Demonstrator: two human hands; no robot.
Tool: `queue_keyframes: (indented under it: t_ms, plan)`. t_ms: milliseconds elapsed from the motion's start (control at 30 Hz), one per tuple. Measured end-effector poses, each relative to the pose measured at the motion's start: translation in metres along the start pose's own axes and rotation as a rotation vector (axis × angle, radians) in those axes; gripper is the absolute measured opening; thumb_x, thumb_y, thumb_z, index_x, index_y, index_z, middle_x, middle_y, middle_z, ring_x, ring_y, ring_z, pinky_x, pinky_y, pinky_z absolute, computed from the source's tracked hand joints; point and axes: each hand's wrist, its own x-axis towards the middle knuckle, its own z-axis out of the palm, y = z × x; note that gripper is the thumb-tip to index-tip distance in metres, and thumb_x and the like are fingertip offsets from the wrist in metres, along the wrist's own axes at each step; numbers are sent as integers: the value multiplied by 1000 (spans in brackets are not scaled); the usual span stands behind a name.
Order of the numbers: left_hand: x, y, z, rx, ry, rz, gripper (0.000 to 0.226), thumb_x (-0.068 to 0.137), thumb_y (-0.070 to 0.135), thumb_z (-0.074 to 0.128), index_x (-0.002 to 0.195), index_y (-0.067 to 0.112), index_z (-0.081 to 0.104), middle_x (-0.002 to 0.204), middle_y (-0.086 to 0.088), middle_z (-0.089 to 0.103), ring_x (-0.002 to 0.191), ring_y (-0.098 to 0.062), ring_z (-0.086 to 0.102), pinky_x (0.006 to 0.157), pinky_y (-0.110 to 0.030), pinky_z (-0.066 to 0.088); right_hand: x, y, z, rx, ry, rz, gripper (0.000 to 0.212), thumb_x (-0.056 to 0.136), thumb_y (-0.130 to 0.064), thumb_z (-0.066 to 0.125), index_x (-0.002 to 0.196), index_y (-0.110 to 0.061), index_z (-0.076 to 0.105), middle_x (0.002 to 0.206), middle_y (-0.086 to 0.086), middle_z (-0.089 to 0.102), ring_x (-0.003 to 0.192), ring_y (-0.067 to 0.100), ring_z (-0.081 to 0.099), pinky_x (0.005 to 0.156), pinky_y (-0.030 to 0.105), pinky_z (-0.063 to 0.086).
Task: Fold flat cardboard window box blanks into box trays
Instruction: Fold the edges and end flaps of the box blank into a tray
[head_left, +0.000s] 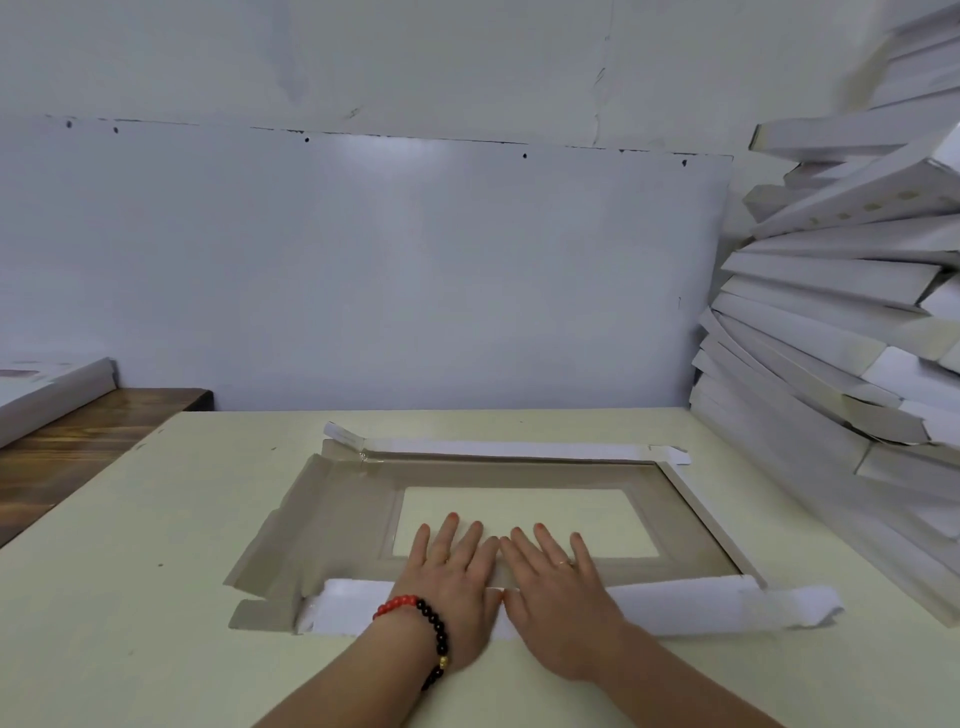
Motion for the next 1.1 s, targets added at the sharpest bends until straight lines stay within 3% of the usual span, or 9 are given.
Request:
queue_keyframes:
  t_ms: [133,500,567,600,667,733,833,1000,1100]
  plan:
    - [-2,-18,12,-21,-52,-10,67,95,57,5,153,27,-9,160,8,-17,142,-19,-29,112,-42,-22,0,27,14,1,-82,12,63,100,-50,9,154,-24,-10,161,-7,-17,147,16,-20,115,47,-14]
    - [-36,-90,14,16,-4,-122,62,97,57,5,153,33,-10,160,7,-16,141,-20,-31,113,-41,-21,-53,153,18,10,-15,177,59,102,-49,14,150,-34,-16,156,-13,-24,140,5,-27,116,30,-14]
    - [-43,-87,3,1,92,-93,63,97,56,7,153,29,11,161,3,6,148,-28,-7,119,-42,-6,-61,155,12,55,77,101,57,101,-50,26,150,-39,-1,157,-19,-13,145,4,-15,117,25,-7]
    - [-47,-84,-5,14,196,-20,62,97,54,9,146,25,33,153,-1,30,145,-34,19,119,-43,13,-64,152,7,85,127,59,54,99,-52,35,147,-41,12,156,-21,2,147,4,-1,117,22,1]
    - [-54,-77,-12,17,373,200,44,99,45,25,108,24,63,112,2,61,107,-28,59,96,-36,49,-70,145,-3,174,150,-18,53,88,-63,49,135,-43,33,143,-23,32,136,2,28,110,19,20]
    - [-58,-68,-12,-10,458,388,30,92,46,46,86,26,68,87,7,61,83,-16,60,75,-24,52,-76,138,-8,204,130,-94,56,78,-75,51,125,-45,45,126,-24,47,119,-2,44,98,17,35]
    - [-60,-60,-15,6,344,421,37,81,64,52,79,31,69,78,15,58,72,-7,58,65,-15,46,-75,127,-15,45,219,-204,45,78,-68,55,114,-40,60,107,-22,59,95,-2,59,78,14,49]
    - [-53,-50,-26,75,329,437,29,86,43,46,95,31,70,81,13,62,67,-9,60,62,-16,49,-66,109,-16,-151,345,-343,25,69,-41,79,90,-28,72,97,-12,64,81,9,63,73,18,51]
    - [-43,-46,-32,2,191,340,31,95,27,36,115,24,59,103,1,62,89,-22,58,79,-28,47,-60,97,-19,-115,347,-246,25,59,-36,88,74,-32,69,76,-16,60,60,3,57,55,13,45]
